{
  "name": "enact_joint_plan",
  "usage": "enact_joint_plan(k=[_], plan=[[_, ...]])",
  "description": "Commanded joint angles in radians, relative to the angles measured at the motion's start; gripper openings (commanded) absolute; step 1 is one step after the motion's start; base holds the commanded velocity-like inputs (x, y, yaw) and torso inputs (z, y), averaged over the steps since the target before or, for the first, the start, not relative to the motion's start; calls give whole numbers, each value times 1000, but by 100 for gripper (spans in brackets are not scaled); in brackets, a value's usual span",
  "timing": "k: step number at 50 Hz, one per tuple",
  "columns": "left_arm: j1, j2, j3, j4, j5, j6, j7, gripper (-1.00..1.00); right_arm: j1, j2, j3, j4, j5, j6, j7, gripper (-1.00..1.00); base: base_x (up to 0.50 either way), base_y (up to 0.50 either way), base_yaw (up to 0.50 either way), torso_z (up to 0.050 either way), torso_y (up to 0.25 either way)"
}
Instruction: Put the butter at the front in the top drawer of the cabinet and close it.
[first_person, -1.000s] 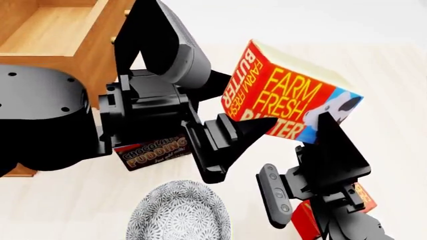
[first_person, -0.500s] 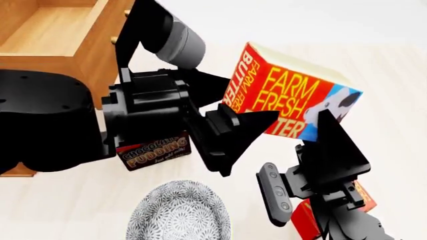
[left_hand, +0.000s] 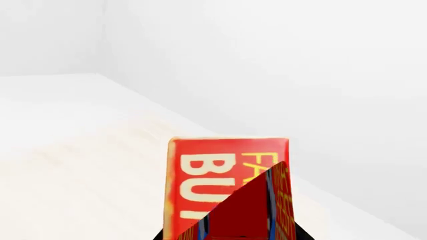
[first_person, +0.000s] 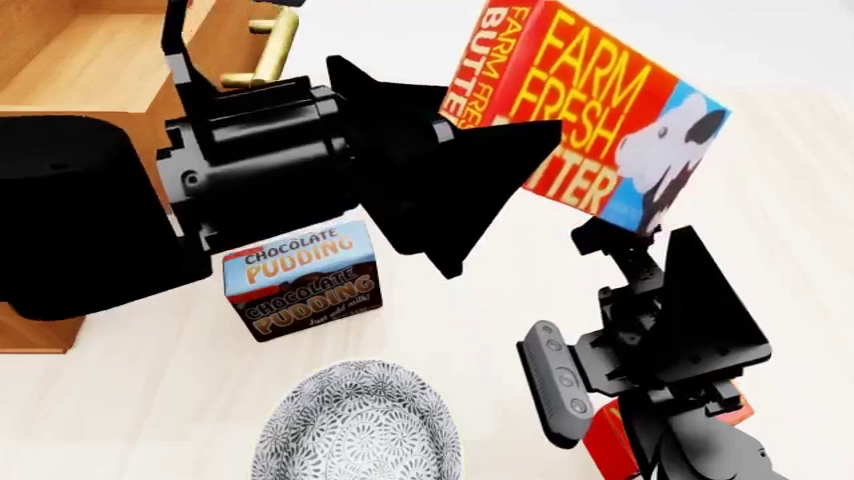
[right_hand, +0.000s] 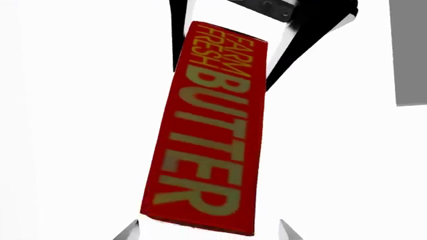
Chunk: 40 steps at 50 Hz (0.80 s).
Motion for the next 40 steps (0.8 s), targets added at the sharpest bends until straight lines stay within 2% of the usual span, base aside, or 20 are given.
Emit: enact_joint_plan(k=[1, 19, 28, 40], plan=[[-29, -39, -96, -66, 181, 33, -101, -100, -35, 5, 29, -15, -21, 25, 35, 100, 0, 0, 0, 0, 0], [-60, -80, -188, -95, 104, 90, -153, -100, -53, 20, 63, -56, -13, 39, 17, 100, 0, 0, 0, 0, 0], [-58, -106, -196, -134, 171, 114, -160, -100, -72, 30, 83, -79, -7, 51, 16, 100, 0, 0, 0, 0, 0], [-79, -125, -214, -173, 168, 133, -279, -100, -103, 48, 115, -157, -2, 78, 3, 100, 0, 0, 0, 0, 2]])
